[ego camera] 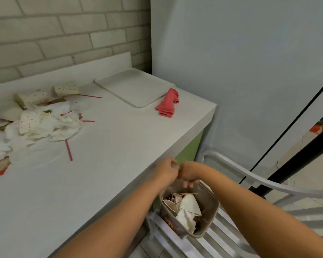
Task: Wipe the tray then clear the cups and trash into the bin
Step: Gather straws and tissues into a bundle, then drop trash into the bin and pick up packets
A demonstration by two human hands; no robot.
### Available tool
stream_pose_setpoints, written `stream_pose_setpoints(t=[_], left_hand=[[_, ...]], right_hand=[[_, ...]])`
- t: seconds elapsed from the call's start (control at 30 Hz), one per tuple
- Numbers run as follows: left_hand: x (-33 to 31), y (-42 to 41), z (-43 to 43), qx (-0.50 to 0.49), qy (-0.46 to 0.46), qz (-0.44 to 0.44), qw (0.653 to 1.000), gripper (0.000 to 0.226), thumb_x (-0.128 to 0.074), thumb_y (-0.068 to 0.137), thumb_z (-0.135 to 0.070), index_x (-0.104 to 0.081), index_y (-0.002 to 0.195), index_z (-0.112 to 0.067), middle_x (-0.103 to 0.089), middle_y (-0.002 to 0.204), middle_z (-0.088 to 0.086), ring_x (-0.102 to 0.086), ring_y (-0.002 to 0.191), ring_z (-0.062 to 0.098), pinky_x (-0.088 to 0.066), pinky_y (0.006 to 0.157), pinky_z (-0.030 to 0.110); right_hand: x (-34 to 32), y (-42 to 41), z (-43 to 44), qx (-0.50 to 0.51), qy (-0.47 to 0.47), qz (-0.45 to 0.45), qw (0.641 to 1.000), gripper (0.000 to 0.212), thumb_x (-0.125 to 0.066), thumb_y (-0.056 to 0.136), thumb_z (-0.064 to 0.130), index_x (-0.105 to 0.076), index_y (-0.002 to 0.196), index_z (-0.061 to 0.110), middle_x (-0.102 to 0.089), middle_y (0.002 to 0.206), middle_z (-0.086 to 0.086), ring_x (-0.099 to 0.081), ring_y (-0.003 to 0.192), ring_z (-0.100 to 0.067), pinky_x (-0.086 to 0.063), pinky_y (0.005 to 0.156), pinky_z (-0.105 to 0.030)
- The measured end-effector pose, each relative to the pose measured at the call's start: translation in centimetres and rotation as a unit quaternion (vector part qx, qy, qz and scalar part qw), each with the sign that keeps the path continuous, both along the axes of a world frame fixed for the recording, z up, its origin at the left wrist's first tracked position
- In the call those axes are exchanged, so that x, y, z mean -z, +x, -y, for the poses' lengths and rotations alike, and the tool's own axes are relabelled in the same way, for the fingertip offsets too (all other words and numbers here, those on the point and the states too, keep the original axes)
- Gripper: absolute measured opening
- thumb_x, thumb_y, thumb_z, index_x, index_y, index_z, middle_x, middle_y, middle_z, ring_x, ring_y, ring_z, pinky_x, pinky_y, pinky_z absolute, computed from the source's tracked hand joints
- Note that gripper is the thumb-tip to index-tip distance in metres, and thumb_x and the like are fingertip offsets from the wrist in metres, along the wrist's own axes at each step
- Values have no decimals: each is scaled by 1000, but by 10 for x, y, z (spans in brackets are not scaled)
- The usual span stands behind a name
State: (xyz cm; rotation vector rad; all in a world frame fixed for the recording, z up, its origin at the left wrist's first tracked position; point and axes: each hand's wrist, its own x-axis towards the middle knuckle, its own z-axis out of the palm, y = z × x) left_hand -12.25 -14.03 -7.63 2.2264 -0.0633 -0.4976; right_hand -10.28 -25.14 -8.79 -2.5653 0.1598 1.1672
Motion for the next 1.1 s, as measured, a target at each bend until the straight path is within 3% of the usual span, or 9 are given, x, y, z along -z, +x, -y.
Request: stream_pose_setpoints(t=[0.1, 0.2, 0.33, 0.43, 0.63, 0.87, 1.03, 1.1], left_hand=[[-24, 5, -24, -56, -46, 103, 992, 23, -47, 94, -11, -59, 114, -12, -63, 105, 7, -58, 88, 16, -48, 72, 16], [-39, 10, -58, -110, -44, 172, 978, 18, -47, 95, -13, -57, 110, -13, -54, 94, -3, -50, 76, 8, -37, 58, 5], [-51, 14, -110, -197, -33, 205, 958, 15, -48, 95, -13, -55, 108, -11, -51, 96, -3, -49, 83, 10, -38, 67, 14], [-53, 15, -155, -244, -21, 204, 948, 15, -49, 93, -10, -55, 106, -10, -49, 94, 2, -47, 80, 12, -34, 62, 15], [-60, 5, -250, -310, -5, 189, 932, 18, -50, 90, -9, -53, 108, -8, -43, 102, 4, -45, 85, 15, -34, 74, 21], [-63, -16, -379, -384, 25, 190, 903, 12, -51, 90, -8, -53, 102, -9, -49, 116, 9, -46, 82, 13, -35, 68, 17], [-60, -35, -460, -433, 62, 181, 881, 16, -52, 91, -7, -55, 107, -7, -47, 118, 10, -47, 89, 17, -36, 75, 22], [-58, -42, -489, -446, 70, 178, 874, 16, -52, 91, -7, -55, 106, -8, -47, 118, 10, -47, 87, 15, -38, 75, 22]], right_hand=[[-33, 12, -30, -44, 18, 27, 999, 8, -49, 95, 14, -49, 98, 7, -65, 66, -9, -35, 30, -7, -31, 37, -19], [-68, 17, -62, -104, 27, 41, 993, 14, -52, 93, 19, -61, 95, 9, -58, 58, -3, -33, 39, -10, -30, 45, -20], [-94, 18, -110, -158, 38, 59, 985, 21, -55, 89, 19, -56, 69, 12, -51, 54, -3, -31, 40, -12, -29, 46, -20], [-102, 19, -150, -166, 71, 103, 978, 18, -55, 89, 21, -56, 75, 9, -52, 58, -3, -33, 43, -13, -29, 46, -20], [-108, 19, -238, -191, 140, 138, 962, 20, -55, 91, 26, -62, 98, 8, -54, 65, 1, -40, 52, -13, -32, 49, -21], [-110, 14, -358, -249, 167, 143, 943, 13, -56, 89, 24, -62, 96, 14, -56, 70, 2, -46, 55, -11, -33, 49, -19], [-106, 8, -435, -296, 173, 155, 927, 9, -55, 89, 19, -62, 92, 14, -56, 71, 1, -45, 52, -9, -33, 46, -18], [-102, 8, -461, -301, 182, 168, 921, 8, -55, 89, 16, -62, 91, 14, -59, 80, -2, -46, 52, -9, -33, 45, -17]])
